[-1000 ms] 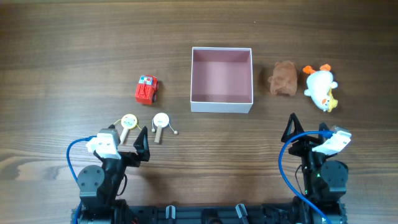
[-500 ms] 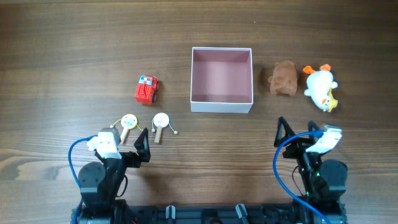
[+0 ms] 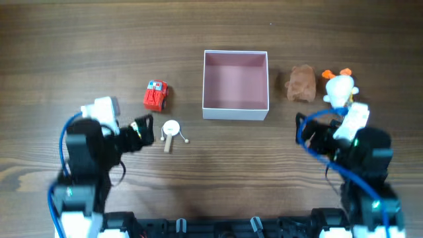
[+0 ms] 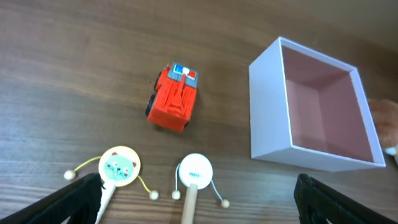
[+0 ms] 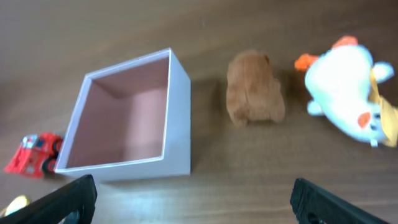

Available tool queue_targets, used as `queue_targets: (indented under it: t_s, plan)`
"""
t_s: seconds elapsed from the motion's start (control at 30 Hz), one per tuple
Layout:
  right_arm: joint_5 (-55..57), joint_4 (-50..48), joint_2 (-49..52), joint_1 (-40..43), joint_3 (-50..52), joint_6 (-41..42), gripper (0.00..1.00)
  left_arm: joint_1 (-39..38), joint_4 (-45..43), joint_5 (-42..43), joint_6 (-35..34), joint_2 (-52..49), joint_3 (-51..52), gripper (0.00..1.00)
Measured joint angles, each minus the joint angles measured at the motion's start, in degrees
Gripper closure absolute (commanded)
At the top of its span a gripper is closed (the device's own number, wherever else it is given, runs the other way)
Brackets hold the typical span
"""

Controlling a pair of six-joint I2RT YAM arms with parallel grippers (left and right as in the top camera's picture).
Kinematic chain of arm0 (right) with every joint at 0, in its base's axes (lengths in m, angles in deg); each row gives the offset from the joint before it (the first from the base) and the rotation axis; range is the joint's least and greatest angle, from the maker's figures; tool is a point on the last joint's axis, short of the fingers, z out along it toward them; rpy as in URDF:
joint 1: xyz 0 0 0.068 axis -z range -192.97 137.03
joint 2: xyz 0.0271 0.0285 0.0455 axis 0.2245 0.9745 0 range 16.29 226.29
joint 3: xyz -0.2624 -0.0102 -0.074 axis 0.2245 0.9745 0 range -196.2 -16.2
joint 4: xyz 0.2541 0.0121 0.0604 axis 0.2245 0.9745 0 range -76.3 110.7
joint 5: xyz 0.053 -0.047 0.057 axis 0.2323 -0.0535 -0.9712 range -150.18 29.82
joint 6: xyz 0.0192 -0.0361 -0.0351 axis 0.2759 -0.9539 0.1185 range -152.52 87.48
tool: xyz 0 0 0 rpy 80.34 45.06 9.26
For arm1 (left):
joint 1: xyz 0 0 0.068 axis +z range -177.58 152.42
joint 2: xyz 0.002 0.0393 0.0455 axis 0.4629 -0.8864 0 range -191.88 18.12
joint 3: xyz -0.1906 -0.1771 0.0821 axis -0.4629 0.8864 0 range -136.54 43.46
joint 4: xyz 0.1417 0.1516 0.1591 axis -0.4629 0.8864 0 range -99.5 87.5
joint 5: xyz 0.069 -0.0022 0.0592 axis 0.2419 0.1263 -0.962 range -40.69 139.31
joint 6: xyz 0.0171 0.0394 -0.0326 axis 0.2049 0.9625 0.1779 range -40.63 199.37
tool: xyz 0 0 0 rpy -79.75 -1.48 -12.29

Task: Pack container
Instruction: 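Move both grippers forward, right toward the brown plush bear, then grasp the brown plush bear with the right gripper and lift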

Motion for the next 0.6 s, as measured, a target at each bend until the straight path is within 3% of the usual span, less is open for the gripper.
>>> queue_targets:
  t_s: [0.3, 0.4, 0.6]
  plan:
    - [0.2, 21.9, 28.1, -3.5, -32.6, -6.4, 0.00, 0.0, 10.7, 0.0, -0.1, -22.5, -20.2, 0.00]
    - [3.1, 22.4, 35.3, -4.7, -38.0, -8.0, 0.00, 0.0, 11.0, 0.0, -0.1, -25.7, -21.0, 0.00]
    - [6.7, 16.7, 47.1, -4.3, -38.9, -8.9, 0.00, 0.0, 11.5, 0.0, -0.1, -27.7, -21.0, 0.00]
